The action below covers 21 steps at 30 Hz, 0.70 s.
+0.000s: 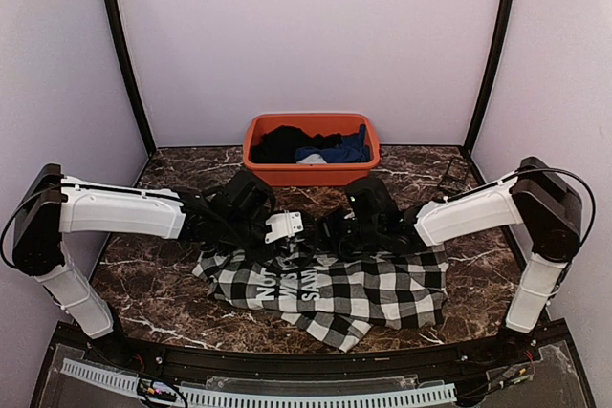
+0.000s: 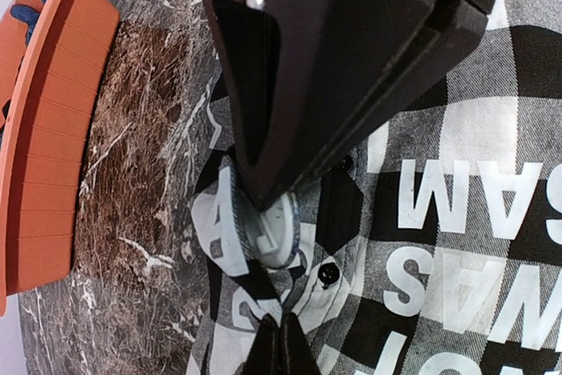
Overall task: Pin the brooch onto the clothing
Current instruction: Pin the brooch onto the flattened clothing.
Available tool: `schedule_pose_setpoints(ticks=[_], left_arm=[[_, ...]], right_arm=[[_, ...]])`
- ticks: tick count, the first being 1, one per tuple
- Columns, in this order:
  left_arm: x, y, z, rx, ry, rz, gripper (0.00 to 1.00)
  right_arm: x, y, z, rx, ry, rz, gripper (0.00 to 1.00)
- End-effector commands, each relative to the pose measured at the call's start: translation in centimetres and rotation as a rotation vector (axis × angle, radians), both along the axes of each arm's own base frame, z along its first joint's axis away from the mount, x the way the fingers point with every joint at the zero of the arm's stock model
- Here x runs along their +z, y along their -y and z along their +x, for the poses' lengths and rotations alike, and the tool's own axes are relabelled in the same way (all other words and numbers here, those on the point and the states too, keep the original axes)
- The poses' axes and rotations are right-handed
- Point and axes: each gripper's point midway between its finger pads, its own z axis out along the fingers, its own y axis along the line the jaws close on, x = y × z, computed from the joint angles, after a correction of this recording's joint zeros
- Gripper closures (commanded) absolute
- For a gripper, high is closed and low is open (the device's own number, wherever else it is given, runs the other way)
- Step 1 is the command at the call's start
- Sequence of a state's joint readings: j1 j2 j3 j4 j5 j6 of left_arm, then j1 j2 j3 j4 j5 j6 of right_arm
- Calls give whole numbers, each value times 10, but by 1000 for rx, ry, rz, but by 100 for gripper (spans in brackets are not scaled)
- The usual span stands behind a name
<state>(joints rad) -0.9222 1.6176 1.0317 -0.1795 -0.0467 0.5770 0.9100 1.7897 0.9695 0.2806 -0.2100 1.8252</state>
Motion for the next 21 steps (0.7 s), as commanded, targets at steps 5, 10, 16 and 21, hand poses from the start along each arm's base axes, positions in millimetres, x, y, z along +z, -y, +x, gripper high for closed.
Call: schedule_pose_setpoints(ticks=[5,10,16,21], left_arm=[[-6,-5,0,10,-3,63,99],[-6,-4,-1,4,-7,60,99],[0,-2,-2,-3,2,36,99],[2,1,-7,-27,2,24,99]], right_arm=[[26,5,10,-6,66,-31,100],[26,5,10,2,59,-57,100],[20,-1,13,45,45,-123,100],[13,-1,17,54,39,-172,100]])
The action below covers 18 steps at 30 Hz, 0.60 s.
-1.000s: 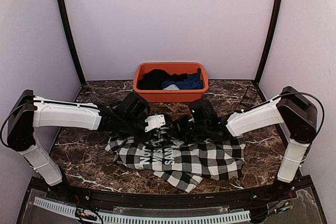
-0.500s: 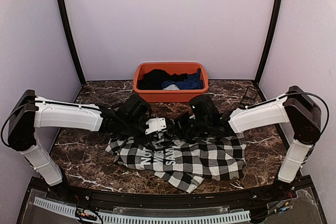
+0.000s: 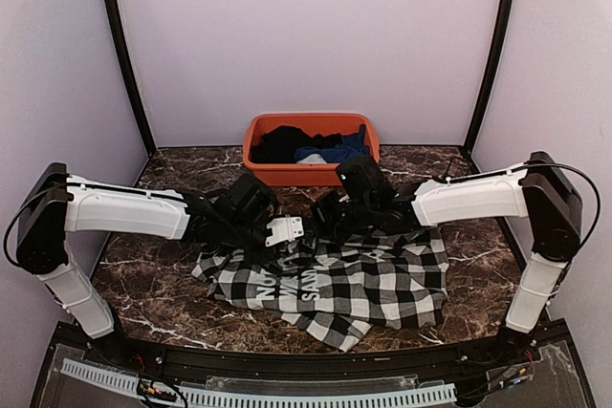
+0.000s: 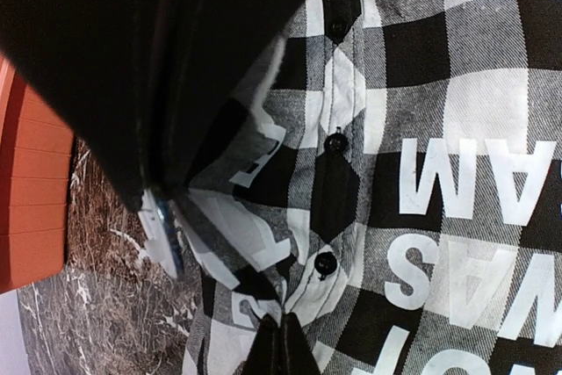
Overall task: Pin the brooch onto the clothing
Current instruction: Pin the brooch onto the flattened clothing.
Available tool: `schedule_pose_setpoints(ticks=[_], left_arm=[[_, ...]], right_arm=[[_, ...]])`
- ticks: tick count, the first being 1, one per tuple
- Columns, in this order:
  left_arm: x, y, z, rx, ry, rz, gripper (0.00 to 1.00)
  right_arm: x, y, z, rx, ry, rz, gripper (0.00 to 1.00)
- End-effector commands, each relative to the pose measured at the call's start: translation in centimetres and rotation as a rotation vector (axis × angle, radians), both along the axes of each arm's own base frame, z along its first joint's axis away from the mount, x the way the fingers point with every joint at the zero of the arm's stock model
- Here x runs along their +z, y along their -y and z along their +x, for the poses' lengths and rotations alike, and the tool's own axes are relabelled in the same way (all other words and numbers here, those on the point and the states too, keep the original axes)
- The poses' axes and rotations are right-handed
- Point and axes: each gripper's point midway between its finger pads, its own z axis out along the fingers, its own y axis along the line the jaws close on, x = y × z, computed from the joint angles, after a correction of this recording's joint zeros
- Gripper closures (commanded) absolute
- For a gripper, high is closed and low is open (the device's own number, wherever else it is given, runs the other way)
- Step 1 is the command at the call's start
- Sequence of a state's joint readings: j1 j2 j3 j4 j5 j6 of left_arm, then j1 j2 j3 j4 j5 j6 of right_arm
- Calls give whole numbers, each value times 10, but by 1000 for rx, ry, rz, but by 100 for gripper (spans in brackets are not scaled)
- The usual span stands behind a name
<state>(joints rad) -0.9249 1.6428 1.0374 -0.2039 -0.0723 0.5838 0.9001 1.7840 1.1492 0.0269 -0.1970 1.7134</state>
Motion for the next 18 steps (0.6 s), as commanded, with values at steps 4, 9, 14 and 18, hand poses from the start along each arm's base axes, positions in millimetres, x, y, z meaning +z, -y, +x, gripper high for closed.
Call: schedule_pose_setpoints(ticks=[4,9,14,18], left_arm=[[15,4,-6,-31,23,-22,99],[15,1,2,0,54,-2,99],[17,1,4,11,65,-4,99],[19,0,7,21,81,-10,99]], right_arm=[[-14,5,5,38,-1,-145,100],[-5,6,6,94,50,-211,100],[-4,4,6,158,69,-273,100],[-17,1,0,203,39,-291,100]])
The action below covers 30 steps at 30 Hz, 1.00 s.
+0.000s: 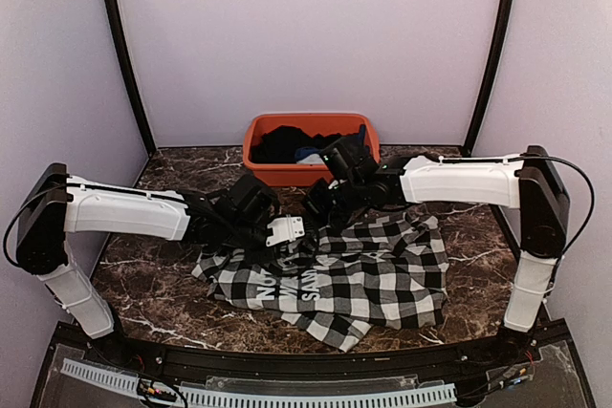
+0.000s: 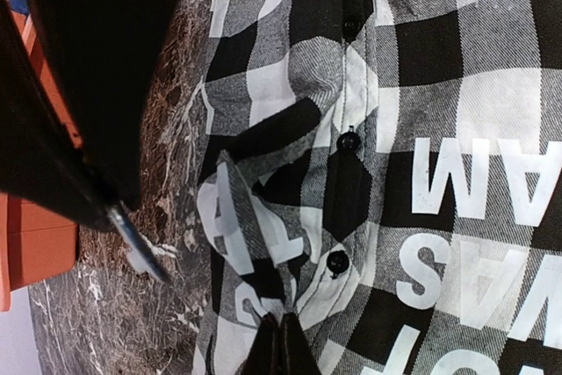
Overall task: Pin the brooch onto the clothing
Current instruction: Pin the brooch onto the flattened clothing.
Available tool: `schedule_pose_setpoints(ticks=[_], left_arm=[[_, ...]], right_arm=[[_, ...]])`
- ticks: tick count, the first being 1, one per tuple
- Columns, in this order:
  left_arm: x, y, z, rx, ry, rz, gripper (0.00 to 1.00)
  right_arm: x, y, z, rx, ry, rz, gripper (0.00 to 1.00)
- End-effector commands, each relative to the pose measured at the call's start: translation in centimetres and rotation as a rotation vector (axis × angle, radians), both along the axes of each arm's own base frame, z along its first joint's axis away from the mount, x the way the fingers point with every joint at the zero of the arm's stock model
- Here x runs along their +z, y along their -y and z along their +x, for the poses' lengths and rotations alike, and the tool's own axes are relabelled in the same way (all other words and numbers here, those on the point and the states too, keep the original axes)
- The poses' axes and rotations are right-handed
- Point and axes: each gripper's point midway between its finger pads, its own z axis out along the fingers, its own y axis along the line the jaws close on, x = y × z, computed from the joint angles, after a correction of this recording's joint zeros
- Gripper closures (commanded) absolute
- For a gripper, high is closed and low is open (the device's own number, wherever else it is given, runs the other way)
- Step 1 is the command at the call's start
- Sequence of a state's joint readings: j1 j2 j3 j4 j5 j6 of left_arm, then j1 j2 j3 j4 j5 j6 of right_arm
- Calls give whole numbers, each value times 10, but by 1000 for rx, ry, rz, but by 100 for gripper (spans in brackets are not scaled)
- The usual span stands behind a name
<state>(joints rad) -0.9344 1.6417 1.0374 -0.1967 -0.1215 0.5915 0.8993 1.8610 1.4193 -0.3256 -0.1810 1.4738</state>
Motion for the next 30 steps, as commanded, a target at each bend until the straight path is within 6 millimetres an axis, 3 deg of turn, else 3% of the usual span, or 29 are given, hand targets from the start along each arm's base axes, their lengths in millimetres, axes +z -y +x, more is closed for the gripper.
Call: schedule_pose_setpoints(ticks=[1,11,19,30], left_arm=[[17,1,3,7,46,-30,99],[20,0,8,29,74,-32,99],[25,1,7,25,77,-55,99],[24,1,7,31,76,-50,99]], right_arm=[[-32,6,-10,60,-50,-96,100],[-46,12,-18,76,-83,-120,100],[-61,-4,-30,152,-126,-102,100],[-55,-2,-37,139,-146,-54,100]])
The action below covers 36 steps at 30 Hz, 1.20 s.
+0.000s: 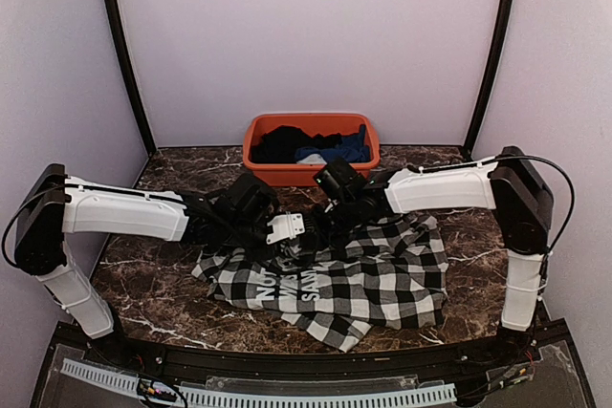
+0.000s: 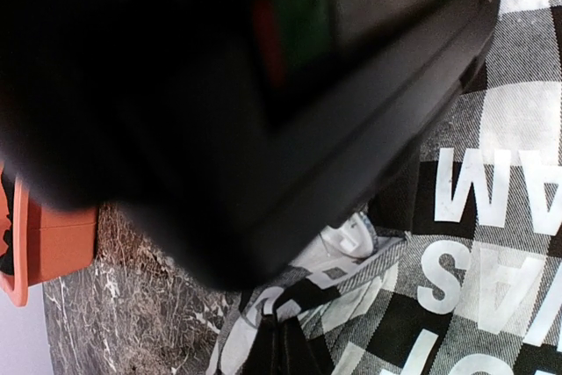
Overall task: Pin the brooch onto the clothing
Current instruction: Pin the brooch onto the flattened clothing.
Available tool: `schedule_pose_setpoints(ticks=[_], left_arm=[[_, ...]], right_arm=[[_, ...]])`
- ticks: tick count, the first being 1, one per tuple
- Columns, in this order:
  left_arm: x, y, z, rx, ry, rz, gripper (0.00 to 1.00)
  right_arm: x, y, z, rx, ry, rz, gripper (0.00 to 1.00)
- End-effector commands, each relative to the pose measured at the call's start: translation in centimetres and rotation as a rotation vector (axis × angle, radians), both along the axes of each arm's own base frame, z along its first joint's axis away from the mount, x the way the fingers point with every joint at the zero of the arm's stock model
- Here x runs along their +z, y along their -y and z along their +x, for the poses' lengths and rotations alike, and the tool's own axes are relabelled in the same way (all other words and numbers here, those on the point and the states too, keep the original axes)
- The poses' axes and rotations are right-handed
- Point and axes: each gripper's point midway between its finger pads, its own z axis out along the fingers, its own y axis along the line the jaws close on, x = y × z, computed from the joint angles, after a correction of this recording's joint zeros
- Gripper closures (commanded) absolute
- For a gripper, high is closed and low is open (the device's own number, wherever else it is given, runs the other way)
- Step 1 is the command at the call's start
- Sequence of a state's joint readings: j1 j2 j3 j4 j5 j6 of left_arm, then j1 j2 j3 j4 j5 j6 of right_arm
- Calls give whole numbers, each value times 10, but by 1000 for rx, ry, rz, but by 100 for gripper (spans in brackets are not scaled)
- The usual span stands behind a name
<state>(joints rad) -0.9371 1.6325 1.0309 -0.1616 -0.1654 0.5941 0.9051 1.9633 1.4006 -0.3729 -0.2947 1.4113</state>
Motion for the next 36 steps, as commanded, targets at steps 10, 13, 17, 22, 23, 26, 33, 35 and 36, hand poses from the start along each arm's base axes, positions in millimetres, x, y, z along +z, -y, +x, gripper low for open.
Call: schedule_pose_setpoints(ticks=[10,13,17,22,23,26,33,35,36], left_arm=[[9,0,0,40,-4,-4,97],[14,4,-2,45,-30,-33,80],[26,3,-8,48,-49,-68,52],[46,-15,-13,106,-58,-65,33],[50,-20,-12,123,-58,-75,29],[51,-40,-7,187,-119,-146,20],[38,-57,-7,174,-217,-237,17],[28,-54,-9,156,-243,-218,17],[24,-53,-9,154,-250,-209,17]], right_arm=[[47,28,-1,-107,90,56,100],[48,32,0,-112,104,45,100],[41,39,1,-128,107,23,100],[52,28,2,-121,126,115,100],[53,25,2,-121,129,142,100],[57,17,2,-118,123,182,100],[58,6,0,-87,110,200,100],[58,6,-1,-85,109,202,100],[58,6,-1,-85,109,204,100]])
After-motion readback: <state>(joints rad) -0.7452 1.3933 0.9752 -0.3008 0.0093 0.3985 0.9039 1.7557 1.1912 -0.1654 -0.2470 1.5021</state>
